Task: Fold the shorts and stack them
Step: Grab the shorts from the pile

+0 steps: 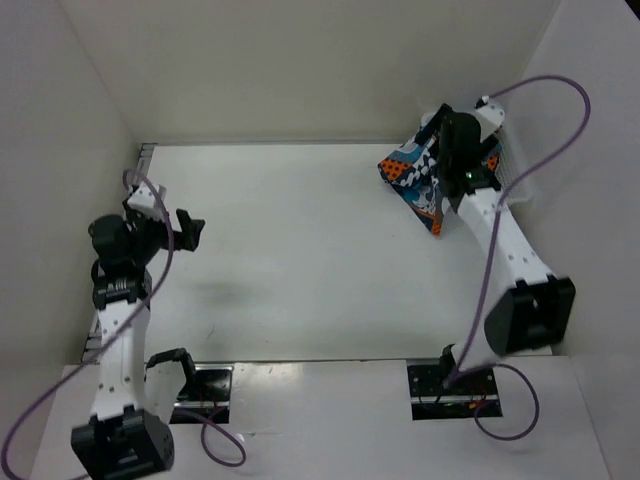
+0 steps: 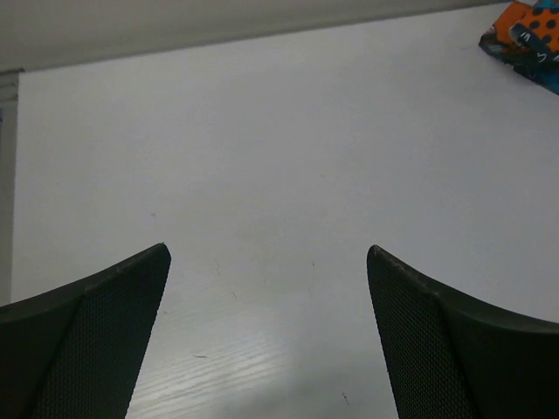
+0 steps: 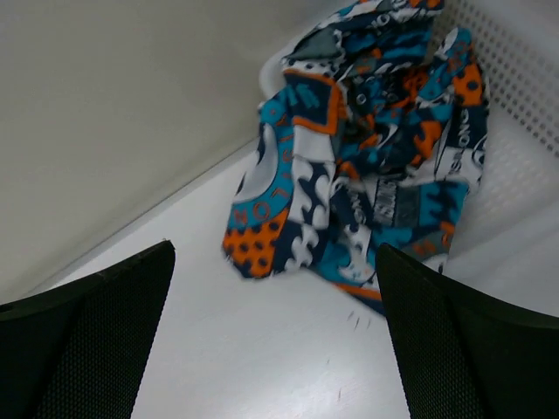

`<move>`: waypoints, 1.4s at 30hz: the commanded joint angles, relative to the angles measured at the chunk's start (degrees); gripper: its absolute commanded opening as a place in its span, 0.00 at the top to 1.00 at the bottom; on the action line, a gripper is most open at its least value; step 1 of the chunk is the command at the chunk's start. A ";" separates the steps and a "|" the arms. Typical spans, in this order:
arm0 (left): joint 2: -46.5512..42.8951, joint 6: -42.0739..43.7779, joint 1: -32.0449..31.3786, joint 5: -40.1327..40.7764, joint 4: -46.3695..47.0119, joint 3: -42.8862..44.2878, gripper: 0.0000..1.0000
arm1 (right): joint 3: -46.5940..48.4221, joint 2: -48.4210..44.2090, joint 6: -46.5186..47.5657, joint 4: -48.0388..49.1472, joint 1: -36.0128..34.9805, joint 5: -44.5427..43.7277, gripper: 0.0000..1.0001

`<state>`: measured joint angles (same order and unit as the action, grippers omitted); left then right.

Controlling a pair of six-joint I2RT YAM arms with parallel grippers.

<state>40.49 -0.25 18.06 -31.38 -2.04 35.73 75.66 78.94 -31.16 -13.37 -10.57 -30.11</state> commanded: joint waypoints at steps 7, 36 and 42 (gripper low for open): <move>25.31 0.25 -3.65 1.93 -25.28 15.68 0.00 | 39.62 39.12 11.64 -10.25 15.84 3.56 0.00; 43.45 0.25 -7.69 5.18 -32.50 28.08 0.00 | 67.69 67.33 11.03 -21.44 24.45 17.78 1.00; 45.46 0.25 -9.62 5.89 -32.41 37.91 0.00 | 71.73 60.47 9.36 -19.86 23.76 28.07 1.00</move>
<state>85.08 -0.25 9.67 -24.47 -35.48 66.92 141.86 149.03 -20.58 -34.48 13.85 -8.54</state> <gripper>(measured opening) 0.998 0.004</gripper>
